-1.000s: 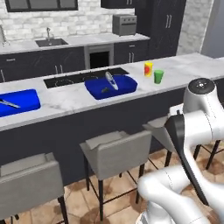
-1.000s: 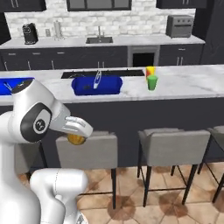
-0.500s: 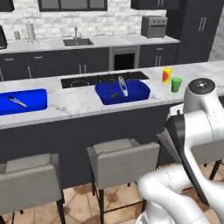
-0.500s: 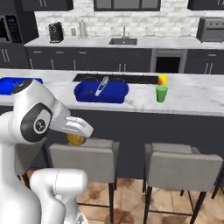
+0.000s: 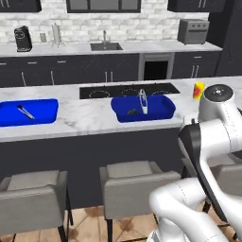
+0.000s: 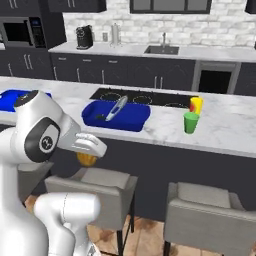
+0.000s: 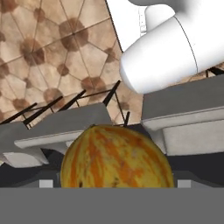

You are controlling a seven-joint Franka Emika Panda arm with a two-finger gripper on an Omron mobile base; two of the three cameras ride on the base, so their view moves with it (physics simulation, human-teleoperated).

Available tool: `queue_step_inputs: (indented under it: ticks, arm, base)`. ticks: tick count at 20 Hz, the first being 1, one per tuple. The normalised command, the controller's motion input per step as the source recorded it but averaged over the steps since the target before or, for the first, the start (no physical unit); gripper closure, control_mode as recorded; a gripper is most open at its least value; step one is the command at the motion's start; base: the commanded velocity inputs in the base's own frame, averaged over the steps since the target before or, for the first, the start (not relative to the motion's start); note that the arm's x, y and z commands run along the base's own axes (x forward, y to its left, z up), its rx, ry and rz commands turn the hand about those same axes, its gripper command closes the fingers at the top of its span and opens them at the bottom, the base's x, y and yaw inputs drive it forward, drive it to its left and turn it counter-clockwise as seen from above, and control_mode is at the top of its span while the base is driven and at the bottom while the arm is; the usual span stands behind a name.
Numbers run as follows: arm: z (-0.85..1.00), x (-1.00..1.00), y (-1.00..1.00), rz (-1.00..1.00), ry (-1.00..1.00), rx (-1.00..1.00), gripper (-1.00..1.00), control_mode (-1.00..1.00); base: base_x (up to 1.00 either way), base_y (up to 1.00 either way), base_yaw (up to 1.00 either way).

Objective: Gather the squashs from the fridge and place them on a tray on the dining counter. Then gather the chicken drumstick and steak from the fridge and place them on the other tray.

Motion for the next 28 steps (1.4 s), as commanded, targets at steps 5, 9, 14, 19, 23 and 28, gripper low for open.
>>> queue_step_inputs:
  ticks: [5, 9, 14, 19, 23, 28]
  arm:
    - [0.00, 0.00, 0.00, 0.00, 0.00, 0.00, 1.00, 1.00]
    - [0.00, 0.00, 0.00, 0.00, 0.00, 0.00, 1.00, 1.00]
    - [0.09, 0.35, -0.13, 0.10, -0.07, 0.01, 1.00, -1.00]
    - [0.10, 0.96, -0.17, 0.17, -0.09, 0.04, 1.00, -1.00]
    - [0.05, 0.99, -0.03, 0.13, -0.02, 0.03, 1.00, -1.00]
    - [0.02, 0.88, 0.00, 0.05, 0.01, 0.00, 1.00, -1.00]
  base:
    - [0.65, -0.05, 0.19]
    - [0.60, -0.22, 0.18]
    - [0.20, -0.11, 0.07]
    - [0.00, 0.00, 0.00]
    - [0.00, 0.00, 0.00]
    - [0.00, 0.00, 0.00]
